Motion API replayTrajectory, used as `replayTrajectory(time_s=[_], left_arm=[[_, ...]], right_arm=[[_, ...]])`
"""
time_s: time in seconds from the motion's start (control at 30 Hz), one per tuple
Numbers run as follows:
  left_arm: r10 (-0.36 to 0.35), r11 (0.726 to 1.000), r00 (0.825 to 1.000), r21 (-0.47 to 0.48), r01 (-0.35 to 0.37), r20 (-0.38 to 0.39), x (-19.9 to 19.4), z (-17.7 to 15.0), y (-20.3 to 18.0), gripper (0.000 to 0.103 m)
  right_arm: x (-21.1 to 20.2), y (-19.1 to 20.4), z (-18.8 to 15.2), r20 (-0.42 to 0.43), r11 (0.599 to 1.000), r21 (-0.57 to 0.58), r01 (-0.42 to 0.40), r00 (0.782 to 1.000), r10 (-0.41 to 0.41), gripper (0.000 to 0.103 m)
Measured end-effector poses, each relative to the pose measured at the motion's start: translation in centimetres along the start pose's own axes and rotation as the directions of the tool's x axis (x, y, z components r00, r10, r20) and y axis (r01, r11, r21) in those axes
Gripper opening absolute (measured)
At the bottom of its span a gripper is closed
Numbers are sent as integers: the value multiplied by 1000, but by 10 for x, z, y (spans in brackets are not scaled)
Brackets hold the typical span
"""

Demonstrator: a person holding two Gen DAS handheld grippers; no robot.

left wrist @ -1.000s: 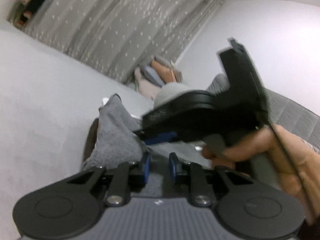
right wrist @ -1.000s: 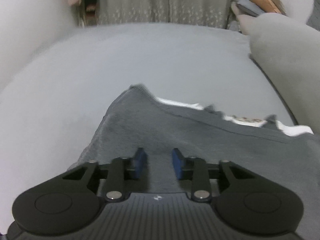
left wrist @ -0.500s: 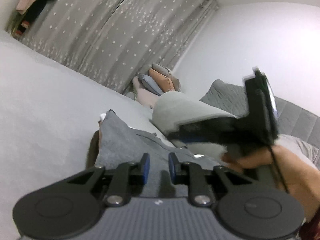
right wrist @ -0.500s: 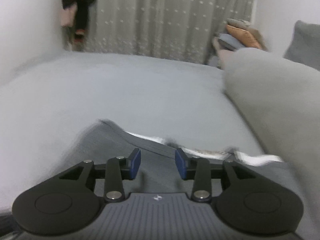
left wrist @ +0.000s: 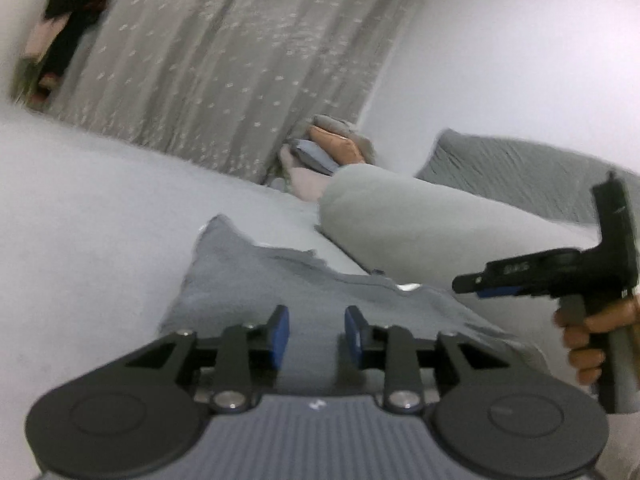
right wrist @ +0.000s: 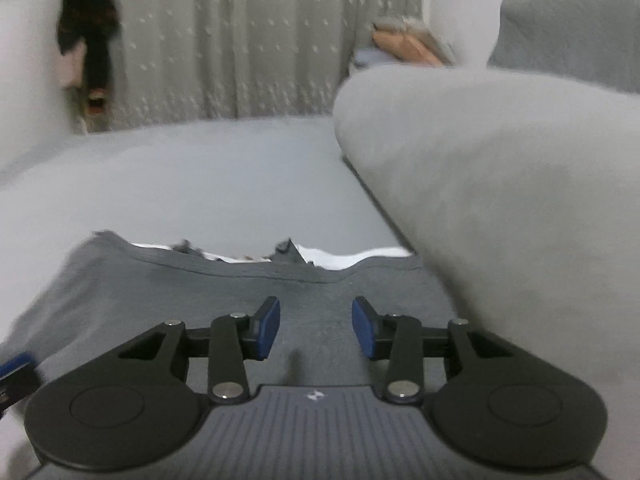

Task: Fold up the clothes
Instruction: 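Carry the folded top onto the clothes stack and lower it with both grippers, then open both grippers and withdraw from the stacked top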

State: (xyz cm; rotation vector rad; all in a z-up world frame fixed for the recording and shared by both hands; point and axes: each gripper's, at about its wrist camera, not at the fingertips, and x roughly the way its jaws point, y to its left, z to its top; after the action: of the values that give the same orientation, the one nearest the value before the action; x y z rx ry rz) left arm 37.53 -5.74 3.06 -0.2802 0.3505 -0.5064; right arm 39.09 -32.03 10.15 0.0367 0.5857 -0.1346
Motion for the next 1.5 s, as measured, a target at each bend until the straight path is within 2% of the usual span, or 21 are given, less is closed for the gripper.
replayTrajectory(time_s=[0.13,0.2,0.27,0.33,0.4,0.5,0.57,0.63,0.67,0.8,1.1,1.37,1.5], left_arm=[[21,994,1000,108,-19,-17,-2,12,-26,35],[39,994,997,105,-32,-65,5,14,-26,35],[40,998,990,46,-34,-133,17,10,-17,37],[39,999,990,25,-36,-133,20,0,-14,37],[70,997,988,43,-65,-140,18,0,-20,37],[130,991,977,54,-123,-166,17,6,-32,39],[160,987,970,48,-153,-184,14,12,-40,48],[179,984,964,35,-175,-198,9,16,-50,66],[190,982,960,32,-187,-204,6,17,-57,68],[242,970,937,55,-236,-250,-10,19,-77,79],[349,937,883,103,-334,-314,-60,32,-111,101],[425,905,831,166,-392,-358,-105,37,-142,103],[436,900,816,163,-405,-380,-124,34,-151,103]], right_arm=[[-38,-11,-21,40,999,-31,-17,999,18,45],[-40,-20,-37,29,999,-37,-8,1000,9,45],[-36,-30,-57,16,999,-47,16,1000,-15,45],[-25,-37,-72,0,1000,-13,0,1000,0,46],[-20,-44,-79,-1,999,33,-10,1000,10,46],[-25,-40,-71,-2,998,63,-3,1000,3,47],[-34,-37,-68,5,997,72,-1,1000,1,49],[-45,-39,-67,6,994,111,-13,1000,12,57],[-51,-41,-68,0,990,138,-18,1000,19,57],[-72,-43,-71,-25,988,156,-15,1000,19,58],[-127,-44,-80,-52,984,176,-14,998,23,73],[-175,-45,-85,-72,981,193,10,997,4,84],[-194,-42,-87,-95,982,188,12,995,6,89]])
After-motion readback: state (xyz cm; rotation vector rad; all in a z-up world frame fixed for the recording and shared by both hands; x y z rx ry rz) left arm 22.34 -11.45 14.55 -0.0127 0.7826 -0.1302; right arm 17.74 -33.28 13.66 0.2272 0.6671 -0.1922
